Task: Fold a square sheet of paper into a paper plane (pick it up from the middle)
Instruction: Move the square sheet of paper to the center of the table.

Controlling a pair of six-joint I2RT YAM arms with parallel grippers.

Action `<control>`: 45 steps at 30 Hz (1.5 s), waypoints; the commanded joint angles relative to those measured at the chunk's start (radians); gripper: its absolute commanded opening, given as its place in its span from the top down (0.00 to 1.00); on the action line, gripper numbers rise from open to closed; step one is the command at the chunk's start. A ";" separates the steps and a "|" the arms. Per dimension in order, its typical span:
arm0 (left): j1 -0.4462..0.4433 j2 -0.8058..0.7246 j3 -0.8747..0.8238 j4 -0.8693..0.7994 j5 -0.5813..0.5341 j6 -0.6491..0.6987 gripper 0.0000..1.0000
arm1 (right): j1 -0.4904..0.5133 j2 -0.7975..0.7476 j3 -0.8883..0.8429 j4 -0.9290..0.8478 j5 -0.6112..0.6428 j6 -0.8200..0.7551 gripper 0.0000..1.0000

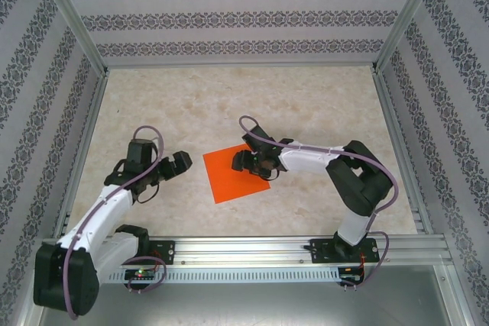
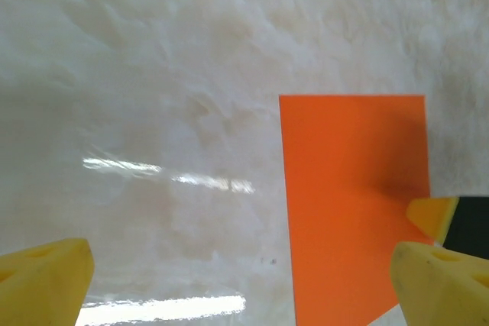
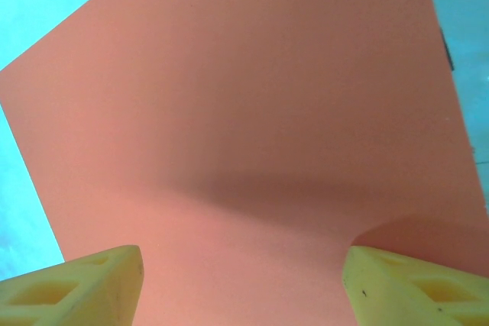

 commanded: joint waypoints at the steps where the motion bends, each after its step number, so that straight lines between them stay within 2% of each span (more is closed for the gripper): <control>1: -0.085 0.062 0.068 0.069 -0.028 0.016 0.00 | -0.001 -0.004 -0.037 -0.095 0.062 0.004 0.28; 8: -0.177 0.109 0.084 0.079 -0.062 0.011 0.00 | 0.078 -0.079 0.030 -0.112 0.124 -0.029 0.28; 19: -0.182 -0.013 0.034 0.027 -0.131 0.005 0.00 | 0.122 0.021 0.064 -0.085 0.094 -0.019 0.28; 29: -0.182 -0.096 0.008 0.016 -0.148 0.014 0.00 | 0.158 0.059 -0.018 -0.022 0.154 0.274 0.29; 33: -0.180 -0.090 0.012 0.023 -0.135 0.019 0.00 | 0.182 0.047 -0.021 -0.035 0.232 0.420 0.29; 39: -0.181 -0.059 0.005 0.066 -0.104 0.023 0.00 | 0.192 0.033 -0.081 0.114 0.257 0.603 0.31; 41: -0.181 -0.039 0.005 0.085 -0.086 0.022 0.00 | 0.196 0.017 -0.045 0.096 0.282 0.550 0.32; 45: -0.181 0.000 0.022 0.092 -0.066 0.028 0.00 | 0.193 -0.023 0.085 -0.053 0.328 0.361 0.31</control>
